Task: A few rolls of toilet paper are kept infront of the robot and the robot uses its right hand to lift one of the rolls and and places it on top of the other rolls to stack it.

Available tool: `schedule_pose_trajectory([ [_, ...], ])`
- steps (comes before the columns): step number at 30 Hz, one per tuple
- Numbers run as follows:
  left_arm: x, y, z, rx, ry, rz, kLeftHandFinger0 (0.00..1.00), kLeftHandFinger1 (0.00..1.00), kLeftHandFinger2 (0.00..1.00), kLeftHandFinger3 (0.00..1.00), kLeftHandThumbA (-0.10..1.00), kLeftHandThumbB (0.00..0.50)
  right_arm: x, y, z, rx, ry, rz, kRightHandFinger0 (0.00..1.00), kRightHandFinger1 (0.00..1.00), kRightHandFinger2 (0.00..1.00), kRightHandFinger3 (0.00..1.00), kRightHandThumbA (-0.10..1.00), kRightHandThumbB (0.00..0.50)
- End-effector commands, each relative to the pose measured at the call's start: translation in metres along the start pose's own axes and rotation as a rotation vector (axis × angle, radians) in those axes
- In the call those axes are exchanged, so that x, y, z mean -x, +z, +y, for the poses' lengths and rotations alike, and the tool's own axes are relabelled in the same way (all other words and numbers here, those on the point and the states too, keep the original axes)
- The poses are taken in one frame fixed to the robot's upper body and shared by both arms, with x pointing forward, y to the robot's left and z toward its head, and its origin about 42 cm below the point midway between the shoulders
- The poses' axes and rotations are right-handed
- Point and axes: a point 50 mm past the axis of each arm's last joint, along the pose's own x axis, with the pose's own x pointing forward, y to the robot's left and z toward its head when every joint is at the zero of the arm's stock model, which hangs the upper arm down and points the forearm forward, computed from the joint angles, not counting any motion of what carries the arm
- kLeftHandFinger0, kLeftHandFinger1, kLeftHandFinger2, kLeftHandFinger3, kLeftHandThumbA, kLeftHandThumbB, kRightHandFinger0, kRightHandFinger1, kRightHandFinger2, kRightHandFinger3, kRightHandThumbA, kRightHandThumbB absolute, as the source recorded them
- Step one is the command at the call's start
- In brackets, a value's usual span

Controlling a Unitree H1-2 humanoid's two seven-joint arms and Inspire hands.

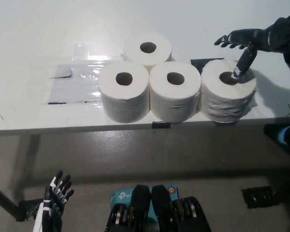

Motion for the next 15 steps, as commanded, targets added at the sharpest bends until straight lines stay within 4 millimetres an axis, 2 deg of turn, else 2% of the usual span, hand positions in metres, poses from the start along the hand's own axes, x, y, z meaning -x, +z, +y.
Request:
schedule_pose_trajectory([
  [1,0.002,0.01,-0.001,-0.002,-0.024,-0.059,1.0,1.0,1.0,1.0,1.0,0.205,0.016,0.021,-0.031,0.049,-0.079,-0.029,1.0,1.0,1.0,1.0,0.96,0.361],
  [4,0.002,0.009,0.0,-0.003,-0.025,-0.064,1.0,1.0,1.0,1.0,1.0,0.19,0.013,0.022,-0.028,0.052,-0.07,-0.03,1.0,1.0,1.0,1.0,0.93,0.356],
  [6,0.001,0.009,0.0,-0.001,-0.027,-0.062,1.0,1.0,1.0,1.0,1.0,0.205,0.009,0.021,-0.026,0.082,-0.074,-0.013,1.0,1.0,1.0,1.0,0.95,0.384],
  [9,0.002,0.01,0.0,0.001,-0.026,-0.065,1.0,1.0,1.0,1.0,1.0,0.199,0.006,0.021,-0.022,0.086,-0.072,0.002,1.0,1.0,1.0,1.0,0.94,0.4],
  [13,0.002,0.01,-0.002,0.004,-0.026,-0.062,1.0,1.0,1.0,1.0,1.0,0.221,0.002,0.02,-0.017,0.097,-0.047,0.006,1.0,1.0,1.0,1.0,0.93,0.377],
  [15,0.001,0.01,-0.002,0.0,-0.025,-0.07,1.0,1.0,1.0,1.0,1.0,0.197,-0.001,0.022,-0.017,0.111,-0.037,0.02,1.0,1.0,1.0,1.0,0.92,0.369],
])
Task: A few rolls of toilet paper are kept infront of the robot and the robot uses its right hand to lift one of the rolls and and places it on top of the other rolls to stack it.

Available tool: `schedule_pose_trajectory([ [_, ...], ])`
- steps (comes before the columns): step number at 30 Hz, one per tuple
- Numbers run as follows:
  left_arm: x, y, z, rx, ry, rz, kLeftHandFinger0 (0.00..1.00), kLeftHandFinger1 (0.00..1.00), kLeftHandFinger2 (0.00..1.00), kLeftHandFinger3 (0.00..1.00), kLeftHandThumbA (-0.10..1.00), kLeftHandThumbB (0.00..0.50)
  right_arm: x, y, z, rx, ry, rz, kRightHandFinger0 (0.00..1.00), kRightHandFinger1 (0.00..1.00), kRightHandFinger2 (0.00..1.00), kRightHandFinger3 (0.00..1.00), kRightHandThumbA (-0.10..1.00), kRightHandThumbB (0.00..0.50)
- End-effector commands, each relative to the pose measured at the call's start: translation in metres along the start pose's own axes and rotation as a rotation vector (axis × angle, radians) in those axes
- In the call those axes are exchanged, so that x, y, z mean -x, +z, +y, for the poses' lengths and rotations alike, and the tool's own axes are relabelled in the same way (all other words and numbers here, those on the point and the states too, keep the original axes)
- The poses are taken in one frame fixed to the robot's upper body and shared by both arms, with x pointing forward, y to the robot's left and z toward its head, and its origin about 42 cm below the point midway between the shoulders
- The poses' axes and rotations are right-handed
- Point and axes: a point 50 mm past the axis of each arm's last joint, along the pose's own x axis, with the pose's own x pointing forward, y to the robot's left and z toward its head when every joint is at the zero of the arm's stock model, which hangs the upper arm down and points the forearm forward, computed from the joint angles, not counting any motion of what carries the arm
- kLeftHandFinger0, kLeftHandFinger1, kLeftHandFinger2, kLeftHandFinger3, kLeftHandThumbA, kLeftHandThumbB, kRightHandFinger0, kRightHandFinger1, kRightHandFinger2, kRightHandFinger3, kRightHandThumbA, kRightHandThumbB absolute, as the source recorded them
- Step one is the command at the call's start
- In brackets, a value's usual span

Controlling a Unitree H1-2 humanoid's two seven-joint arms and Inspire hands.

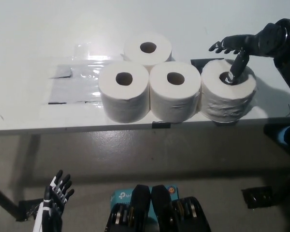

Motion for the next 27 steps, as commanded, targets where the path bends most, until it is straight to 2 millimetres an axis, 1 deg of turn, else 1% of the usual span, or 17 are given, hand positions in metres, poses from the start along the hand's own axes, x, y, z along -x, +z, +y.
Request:
schedule_pose_trajectory([
  [1,0.001,0.01,-0.001,-0.008,-0.021,-0.066,1.0,1.0,1.0,1.0,1.0,0.195,0.011,0.016,-0.028,0.079,-0.059,-0.002,1.0,1.0,1.0,1.0,0.92,0.36],
  [4,0.002,0.01,-0.001,-0.011,-0.02,-0.066,1.0,1.0,1.0,1.0,1.0,0.196,0.009,0.016,-0.028,0.084,-0.053,0.006,1.0,1.0,1.0,1.0,0.88,0.355],
  [6,0.001,0.01,0.0,-0.008,-0.019,-0.07,1.0,1.0,1.0,1.0,1.0,0.2,0.007,0.013,-0.027,0.073,-0.052,0.014,1.0,1.0,1.0,1.0,0.82,0.347],
  [9,0.002,0.01,0.0,-0.012,-0.017,-0.067,1.0,1.0,1.0,1.0,1.0,0.204,0.005,0.01,-0.027,0.072,-0.052,0.033,1.0,1.0,1.0,1.0,0.77,0.367],
  [11,0.002,0.01,0.0,-0.007,-0.016,-0.065,1.0,1.0,1.0,1.0,1.0,0.23,0.004,0.009,-0.027,0.072,-0.051,0.037,1.0,1.0,1.0,1.0,0.75,0.366],
  [12,0.002,0.011,0.0,-0.008,-0.017,-0.066,1.0,1.0,1.0,1.0,1.0,0.228,0.003,0.009,-0.027,0.091,-0.052,0.045,1.0,1.0,1.0,1.0,0.76,0.375],
  [15,0.002,0.01,0.0,-0.001,-0.016,-0.064,1.0,1.0,1.0,1.0,1.0,0.226,0.002,0.01,-0.027,0.09,-0.05,0.052,1.0,1.0,1.0,1.0,0.73,0.372],
  [17,0.002,0.01,0.0,-0.005,-0.017,-0.067,1.0,1.0,1.0,1.0,1.0,0.209,-0.001,0.011,-0.025,0.119,-0.048,0.053,1.0,1.0,1.0,1.0,0.71,0.364],
  [18,0.002,0.01,0.0,-0.005,-0.017,-0.067,1.0,1.0,1.0,1.0,1.0,0.21,-0.003,0.011,-0.025,0.159,-0.066,0.056,1.0,1.0,1.0,1.0,0.72,0.387],
  [20,0.002,0.01,-0.002,-0.003,-0.013,-0.07,1.0,1.0,1.0,1.0,1.0,0.214,-0.005,0.011,-0.025,0.172,-0.124,0.053,1.0,1.0,1.0,1.0,0.63,0.416],
  [21,0.002,0.01,-0.002,0.0,-0.011,-0.072,1.0,1.0,1.0,1.0,1.0,0.215,-0.007,0.011,-0.023,0.169,-0.146,0.051,0.71,0.73,0.84,1.0,0.57,0.387],
  [22,0.002,0.011,-0.002,0.004,-0.01,-0.075,1.0,1.0,1.0,1.0,1.0,0.218,-0.009,0.01,-0.021,0.162,-0.169,0.048,0.43,0.53,0.68,0.94,0.49,0.359],
  [23,0.002,0.011,-0.002,0.0,-0.01,-0.075,1.0,1.0,1.0,1.0,1.0,0.231,-0.011,0.007,-0.018,0.164,-0.2,0.043,0.26,0.34,0.46,0.7,0.44,0.288],
  [24,0.002,0.011,-0.002,-0.004,-0.01,-0.074,1.0,1.0,1.0,1.0,1.0,0.242,-0.013,0.006,-0.015,0.183,-0.236,0.038,0.16,0.2,0.31,0.58,0.39,0.257],
  [25,0.002,0.01,-0.001,-0.005,-0.011,-0.075,1.0,1.0,1.0,1.0,1.0,0.235,-0.014,0.005,-0.013,0.193,-0.253,0.037,0.08,0.12,0.27,0.63,0.33,0.208],
  [26,0.002,0.01,-0.001,-0.007,-0.011,-0.075,1.0,1.0,1.0,1.0,1.0,0.233,-0.015,0.005,-0.011,0.197,-0.262,0.038,0.05,0.09,0.25,0.65,0.3,0.202],
  [27,0.002,0.01,-0.001,-0.005,-0.012,-0.074,1.0,1.0,1.0,1.0,1.0,0.232,-0.015,0.004,-0.01,0.209,-0.266,0.041,0.08,0.15,0.32,0.71,0.28,0.165],
])
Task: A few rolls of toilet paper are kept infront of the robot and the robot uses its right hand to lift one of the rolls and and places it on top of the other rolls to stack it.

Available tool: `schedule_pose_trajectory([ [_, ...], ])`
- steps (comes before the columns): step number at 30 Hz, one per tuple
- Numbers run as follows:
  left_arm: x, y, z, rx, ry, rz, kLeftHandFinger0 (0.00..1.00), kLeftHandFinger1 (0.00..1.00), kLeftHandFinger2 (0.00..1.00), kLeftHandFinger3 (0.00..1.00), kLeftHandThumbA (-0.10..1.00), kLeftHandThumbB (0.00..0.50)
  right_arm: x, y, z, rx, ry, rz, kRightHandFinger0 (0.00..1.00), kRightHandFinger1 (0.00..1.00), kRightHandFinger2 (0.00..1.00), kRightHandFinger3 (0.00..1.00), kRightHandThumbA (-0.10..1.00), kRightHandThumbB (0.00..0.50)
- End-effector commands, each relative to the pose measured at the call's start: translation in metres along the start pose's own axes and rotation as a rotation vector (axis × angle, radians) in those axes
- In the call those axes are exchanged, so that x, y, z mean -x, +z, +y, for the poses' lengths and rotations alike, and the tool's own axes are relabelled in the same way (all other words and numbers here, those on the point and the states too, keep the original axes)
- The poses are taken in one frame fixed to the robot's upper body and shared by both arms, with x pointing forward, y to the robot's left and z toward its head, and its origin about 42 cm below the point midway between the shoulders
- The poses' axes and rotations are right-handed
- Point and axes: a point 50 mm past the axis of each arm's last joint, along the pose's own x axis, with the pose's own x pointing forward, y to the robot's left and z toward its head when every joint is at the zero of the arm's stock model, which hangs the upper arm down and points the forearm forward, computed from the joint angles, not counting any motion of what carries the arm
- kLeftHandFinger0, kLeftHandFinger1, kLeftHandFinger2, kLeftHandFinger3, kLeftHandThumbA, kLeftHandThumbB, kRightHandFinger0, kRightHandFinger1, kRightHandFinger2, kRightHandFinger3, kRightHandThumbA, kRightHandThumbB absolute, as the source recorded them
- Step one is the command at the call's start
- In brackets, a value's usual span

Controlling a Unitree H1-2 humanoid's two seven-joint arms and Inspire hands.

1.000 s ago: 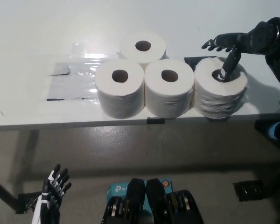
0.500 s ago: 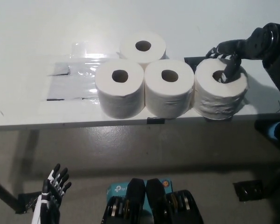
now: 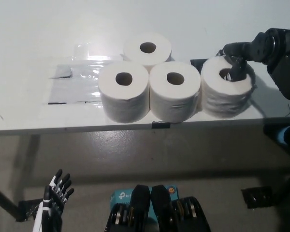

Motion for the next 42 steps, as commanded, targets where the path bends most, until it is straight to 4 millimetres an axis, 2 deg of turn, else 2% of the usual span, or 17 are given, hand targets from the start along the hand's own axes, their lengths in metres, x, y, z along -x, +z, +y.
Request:
schedule_pose_trajectory([
  [1,0.002,0.01,-0.001,-0.005,-0.013,-0.064,1.0,1.0,1.0,1.0,1.0,0.232,0.006,0.007,-0.02,0.113,-0.227,-0.011,0.04,0.14,0.31,0.76,0.29,0.135],
  [5,0.0,0.009,0.001,-0.007,-0.012,-0.075,1.0,1.0,1.0,1.0,1.0,0.223,0.006,0.007,-0.019,0.144,-0.239,0.015,0.01,0.11,0.24,0.62,0.35,0.064],
  [7,0.001,0.009,0.001,-0.008,-0.009,-0.07,1.0,1.0,1.0,1.0,1.0,0.236,0.005,0.005,-0.019,0.168,-0.23,0.041,0.44,0.57,0.69,0.85,0.42,0.035],
  [9,0.002,0.008,0.001,-0.015,-0.007,-0.07,1.0,1.0,1.0,1.0,1.0,0.234,0.005,0.002,-0.018,0.187,-0.234,0.05,0.63,0.69,0.8,0.89,0.45,0.031],
  [14,0.003,0.008,0.001,-0.013,-0.004,-0.061,1.0,1.0,1.0,1.0,1.0,0.257,0.006,-0.011,-0.016,0.211,-0.275,0.069,0.17,0.3,0.44,0.82,0.47,0.056],
  [18,0.002,0.008,0.0,-0.009,0.002,-0.057,1.0,1.0,1.0,1.0,1.0,0.248,0.013,-0.022,-0.022,0.211,-0.347,0.078,0.01,0.1,0.26,0.86,0.47,0.062],
  [21,0.002,0.008,0.0,-0.007,0.003,-0.062,1.0,1.0,1.0,1.0,1.0,0.224,0.022,-0.027,-0.031,0.21,-0.421,0.06,0.0,0.0,0.13,0.47,0.49,0.067],
  [23,0.002,0.008,0.002,-0.01,0.006,-0.055,1.0,1.0,1.0,1.0,1.0,0.226,0.033,-0.028,-0.042,0.172,-0.469,0.035,0.0,0.0,0.11,0.58,0.49,0.065],
  [25,0.003,0.008,0.002,-0.005,0.005,-0.053,1.0,1.0,1.0,1.0,1.0,0.223,0.042,-0.03,-0.051,0.131,-0.51,0.005,0.0,0.0,0.07,0.47,0.46,0.066],
  [26,0.004,0.007,0.002,-0.005,0.006,-0.052,1.0,1.0,1.0,1.0,1.0,0.237,0.047,-0.03,-0.055,0.134,-0.524,0.007,0.05,0.1,0.17,0.75,0.44,0.07],
  [28,0.004,0.006,0.002,-0.007,0.005,-0.052,1.0,1.0,1.0,1.0,1.0,0.237,0.054,-0.032,-0.06,0.126,-0.54,-0.003,0.01,0.16,0.21,0.78,0.46,0.065],
  [29,0.004,0.006,0.002,-0.006,0.006,-0.05,1.0,1.0,1.0,1.0,1.0,0.225,0.062,-0.035,-0.067,0.096,-0.577,-0.029,0.0,0.19,0.25,0.49,0.43,0.063],
  [33,0.006,0.005,0.003,-0.007,0.009,-0.044,1.0,1.0,1.0,1.0,1.0,0.225,0.073,-0.031,-0.078,0.077,-0.634,-0.044,0.05,0.46,0.74,0.48,0.45,0.058],
  [35,0.006,0.003,0.003,-0.018,0.01,-0.045,1.0,1.0,1.0,1.0,1.0,0.216,0.079,-0.028,-0.083,0.075,-0.668,-0.052,0.05,0.43,0.73,0.76,0.53,0.047],
  [37,0.007,0.003,0.002,-0.019,0.007,-0.041,1.0,1.0,1.0,1.0,1.0,0.216,0.085,-0.026,-0.086,0.071,-0.687,-0.059,0.07,0.43,0.73,0.8,0.45,0.047],
  [40,0.009,0.002,0.003,-0.012,0.012,-0.035,1.0,1.0,1.0,1.0,1.0,0.232,0.097,-0.018,-0.095,0.059,-0.731,-0.109,0.02,0.37,0.65,0.46,0.41,0.044],
  [42,0.008,0.001,0.003,-0.014,0.012,-0.036,1.0,1.0,1.0,1.0,1.0,0.232,0.109,-0.008,-0.102,0.062,-0.738,-0.128,0.01,0.38,0.68,0.49,0.43,0.031],
])
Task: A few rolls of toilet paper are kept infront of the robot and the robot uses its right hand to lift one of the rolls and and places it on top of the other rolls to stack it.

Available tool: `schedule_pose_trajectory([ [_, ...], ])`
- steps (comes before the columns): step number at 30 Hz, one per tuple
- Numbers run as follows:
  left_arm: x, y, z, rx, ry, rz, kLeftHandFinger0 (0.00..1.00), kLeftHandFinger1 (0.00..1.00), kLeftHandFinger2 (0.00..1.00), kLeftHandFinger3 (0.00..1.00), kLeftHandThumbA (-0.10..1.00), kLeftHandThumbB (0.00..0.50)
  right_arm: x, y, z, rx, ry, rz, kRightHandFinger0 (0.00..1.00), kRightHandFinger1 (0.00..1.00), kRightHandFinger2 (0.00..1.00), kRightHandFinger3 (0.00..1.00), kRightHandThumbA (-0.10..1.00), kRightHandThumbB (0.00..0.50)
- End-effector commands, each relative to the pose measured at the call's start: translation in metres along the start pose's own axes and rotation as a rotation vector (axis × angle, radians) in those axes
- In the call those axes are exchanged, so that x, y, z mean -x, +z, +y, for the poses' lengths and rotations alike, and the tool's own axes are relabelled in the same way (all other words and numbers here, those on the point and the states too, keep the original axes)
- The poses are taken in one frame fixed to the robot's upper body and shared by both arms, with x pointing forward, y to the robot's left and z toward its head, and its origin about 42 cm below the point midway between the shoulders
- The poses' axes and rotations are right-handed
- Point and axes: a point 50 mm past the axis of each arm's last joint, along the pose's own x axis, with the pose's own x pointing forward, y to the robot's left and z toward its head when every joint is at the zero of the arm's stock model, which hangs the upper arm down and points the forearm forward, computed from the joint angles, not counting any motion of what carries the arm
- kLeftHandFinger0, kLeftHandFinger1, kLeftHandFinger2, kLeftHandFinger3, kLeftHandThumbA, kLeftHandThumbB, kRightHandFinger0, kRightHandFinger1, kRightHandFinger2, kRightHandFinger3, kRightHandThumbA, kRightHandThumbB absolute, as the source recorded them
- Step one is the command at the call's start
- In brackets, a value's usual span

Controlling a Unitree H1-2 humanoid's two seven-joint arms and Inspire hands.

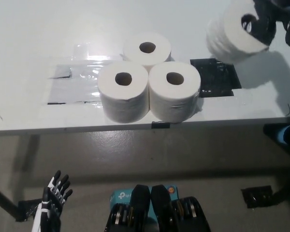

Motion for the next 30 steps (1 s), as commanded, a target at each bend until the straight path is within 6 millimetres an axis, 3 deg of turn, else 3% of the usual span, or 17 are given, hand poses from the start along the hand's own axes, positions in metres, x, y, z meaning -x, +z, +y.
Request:
schedule_pose_trajectory([
  [1,0.005,0.003,0.001,-0.009,0.004,-0.034,1.0,1.0,1.0,1.0,1.0,0.23,0.009,0.014,-0.066,-0.003,-0.161,-0.03,0.03,0.41,0.71,0.55,0.43,0.031],
  [4,0.006,0.003,0.003,-0.008,0.012,-0.03,1.0,1.0,1.0,1.0,1.0,0.226,0.009,0.038,-0.084,0.024,-0.163,-0.068,0.01,0.38,0.68,0.74,0.44,0.037],
  [8,0.008,0.002,0.003,-0.013,0.007,-0.027,1.0,1.0,1.0,1.0,1.0,0.21,0.011,0.065,-0.094,0.054,-0.165,-0.102,0.0,0.37,0.68,0.76,0.43,0.046],
  [15,0.008,0.002,0.002,-0.014,0.002,-0.027,1.0,1.0,1.0,1.0,1.0,0.217,0.014,0.103,-0.092,0.081,-0.144,-0.17,0.0,0.29,0.6,0.6,0.39,0.068],
  [20,0.008,0.003,0.002,-0.012,0.002,-0.033,1.0,1.0,1.0,1.0,1.0,0.195,0.012,0.125,-0.081,0.11,-0.1,-0.213,0.0,0.28,0.58,0.56,0.4,0.072],
  [22,0.007,0.003,0.002,-0.015,0.004,-0.037,1.0,1.0,1.0,1.0,1.0,0.202,0.011,0.135,-0.076,0.132,-0.078,-0.227,0.0,0.17,0.42,0.38,0.41,0.074],
  [25,0.007,0.003,0.003,-0.02,-0.002,-0.04,1.0,1.0,1.0,1.0,1.0,0.228,0.009,0.147,-0.065,0.148,-0.053,-0.248,0.0,0.06,0.32,0.24,0.38,0.075],
  [28,0.007,0.004,0.002,-0.019,-0.003,-0.041,1.0,1.0,1.0,1.0,1.0,0.228,0.006,0.153,-0.056,0.155,-0.033,-0.254,0.0,0.07,0.3,0.26,0.37,0.073],
  [30,0.007,0.004,0.003,-0.02,-0.003,-0.045,1.0,1.0,1.0,1.0,1.0,0.218,0.004,0.157,-0.052,0.164,-0.017,-0.251,0.0,0.01,0.2,0.39,0.37,0.074],
])
